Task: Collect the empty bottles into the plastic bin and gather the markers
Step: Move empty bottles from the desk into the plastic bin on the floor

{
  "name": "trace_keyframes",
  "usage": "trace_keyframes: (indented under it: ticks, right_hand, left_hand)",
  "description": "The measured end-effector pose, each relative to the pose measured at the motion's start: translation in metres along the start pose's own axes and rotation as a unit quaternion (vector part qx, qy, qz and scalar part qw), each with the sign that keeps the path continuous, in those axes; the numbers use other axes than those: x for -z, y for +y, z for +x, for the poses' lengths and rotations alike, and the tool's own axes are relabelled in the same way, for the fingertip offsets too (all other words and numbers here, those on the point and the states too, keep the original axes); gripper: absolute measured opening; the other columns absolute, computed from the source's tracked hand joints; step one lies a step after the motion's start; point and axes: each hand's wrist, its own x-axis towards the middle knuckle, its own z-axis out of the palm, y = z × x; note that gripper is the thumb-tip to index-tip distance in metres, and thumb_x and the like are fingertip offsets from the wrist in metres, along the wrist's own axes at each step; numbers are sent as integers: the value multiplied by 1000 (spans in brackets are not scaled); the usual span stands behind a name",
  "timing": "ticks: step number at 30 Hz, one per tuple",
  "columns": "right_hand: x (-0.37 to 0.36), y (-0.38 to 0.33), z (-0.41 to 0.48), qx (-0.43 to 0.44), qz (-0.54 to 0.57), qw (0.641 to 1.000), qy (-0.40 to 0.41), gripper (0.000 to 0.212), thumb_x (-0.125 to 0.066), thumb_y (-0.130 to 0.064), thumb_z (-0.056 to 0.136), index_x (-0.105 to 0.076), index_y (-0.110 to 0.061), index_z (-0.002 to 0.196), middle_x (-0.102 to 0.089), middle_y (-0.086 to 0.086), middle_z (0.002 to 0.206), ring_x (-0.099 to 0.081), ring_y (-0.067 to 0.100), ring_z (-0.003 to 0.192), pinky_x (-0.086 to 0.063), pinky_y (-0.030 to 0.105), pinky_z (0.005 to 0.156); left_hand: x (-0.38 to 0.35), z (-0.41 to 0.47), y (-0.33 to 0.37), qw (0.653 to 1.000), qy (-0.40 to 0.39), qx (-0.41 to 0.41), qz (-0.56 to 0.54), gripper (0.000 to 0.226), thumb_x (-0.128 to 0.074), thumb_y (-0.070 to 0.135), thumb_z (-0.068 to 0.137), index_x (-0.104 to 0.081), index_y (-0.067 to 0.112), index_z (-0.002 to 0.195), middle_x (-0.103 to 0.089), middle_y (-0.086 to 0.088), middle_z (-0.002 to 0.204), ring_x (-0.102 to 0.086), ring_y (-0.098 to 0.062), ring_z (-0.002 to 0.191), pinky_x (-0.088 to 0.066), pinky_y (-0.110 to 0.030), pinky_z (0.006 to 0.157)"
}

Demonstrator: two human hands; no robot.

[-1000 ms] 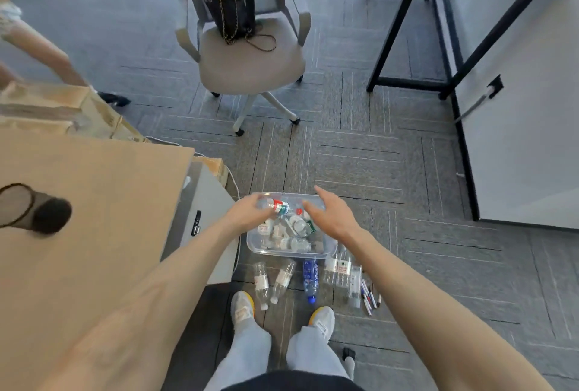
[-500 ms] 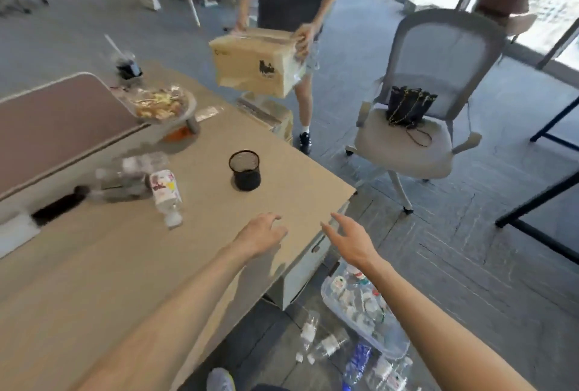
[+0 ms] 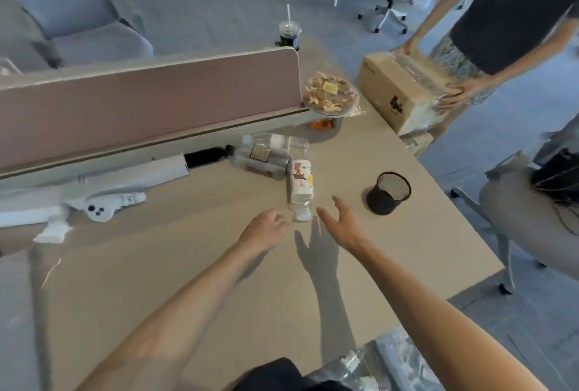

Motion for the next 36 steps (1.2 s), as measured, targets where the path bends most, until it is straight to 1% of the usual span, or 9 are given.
trace_keyframes:
  ticks: [4, 8, 13, 18, 22, 25, 28, 31, 36]
  right_hand:
    - [-17, -29, 48, -14, 1, 1000, -4, 79, -59, -45, 92, -22, -10, 153, -29, 15, 155, -29, 31, 143, -26, 41, 114]
    - [-32, -52, 100, -48, 17, 999, 3, 83, -70, -38, 85, -24, -7, 147, -35, 20, 144, -37, 37, 133, -34, 43, 107]
    - [-57, -58, 149, -104, 10, 994, -15, 95, -81, -35, 72, -22, -9, 142, -37, 23, 136, -42, 43, 125, -42, 50, 102]
    - [-63, -47, 159, -135, -26, 990, -2, 78, -77, -38, 72, -35, -6, 129, -51, 22, 126, -52, 40, 116, -47, 47, 96]
    - [-53, -40, 153, -136, 18, 990, 14, 74, -74, -43, 68, -40, -7, 123, -56, 18, 119, -56, 38, 108, -52, 46, 89]
    - [-41, -38, 140, -124, 83, 987, 55, 75, -70, -54, 66, -43, -12, 123, -58, 12, 113, -59, 34, 103, -53, 46, 86]
    - [-23, -41, 126, -87, 157, 981, 70, 63, -72, -44, 71, -46, -16, 121, -62, 6, 105, -63, 25, 91, -53, 37, 73]
    - [-5, -41, 115, -70, 198, 975, 72, 57, -71, -38, 69, -46, -21, 118, -64, 3, 102, -64, 22, 89, -55, 37, 73]
    - [27, -38, 107, -26, 208, 975, 69, 48, -70, -33, 73, -49, -21, 115, -66, 0, 95, -66, 16, 84, -50, 26, 61]
  left_hand:
    - [17, 15, -24, 998, 27, 40, -33, 36, -49, 23, 97, -58, 7, 128, -59, -9, 134, -54, -24, 123, -39, -25, 93]
    - [36, 20, -42, 995, 32, 76, -54, 41, -51, 22, 95, -55, 13, 135, -54, -3, 141, -51, -18, 128, -36, -19, 94]
    - [57, 16, -60, 988, 73, 121, -69, 41, -51, 26, 95, -54, 16, 135, -54, -2, 141, -53, -17, 126, -40, -25, 102]
    - [61, 20, -75, 983, 79, 140, -87, 40, -51, 23, 95, -54, 16, 134, -56, -1, 140, -53, -10, 128, -39, -21, 96]
    - [58, 26, -75, 985, 86, 129, -80, 39, -50, 24, 94, -56, 17, 132, -57, 0, 138, -54, -12, 125, -39, -22, 91]
    - [59, 37, -65, 992, 79, 96, -34, 40, -49, 24, 95, -54, 15, 134, -52, -1, 139, -52, -15, 125, -43, -27, 96]
    - [64, 65, -52, 994, 72, 68, 38, 44, -49, 28, 94, -49, 17, 137, -46, -1, 141, -49, -17, 127, -44, -35, 101]
    - [69, 105, -32, 990, 64, 24, 126, 50, -54, 29, 91, -44, 15, 139, -43, -3, 141, -49, -21, 126, -45, -44, 99]
    - [79, 182, -11, 954, 20, -51, 294, 83, -68, 28, 80, -26, 7, 148, -21, -9, 158, -32, -30, 140, -39, -46, 107]
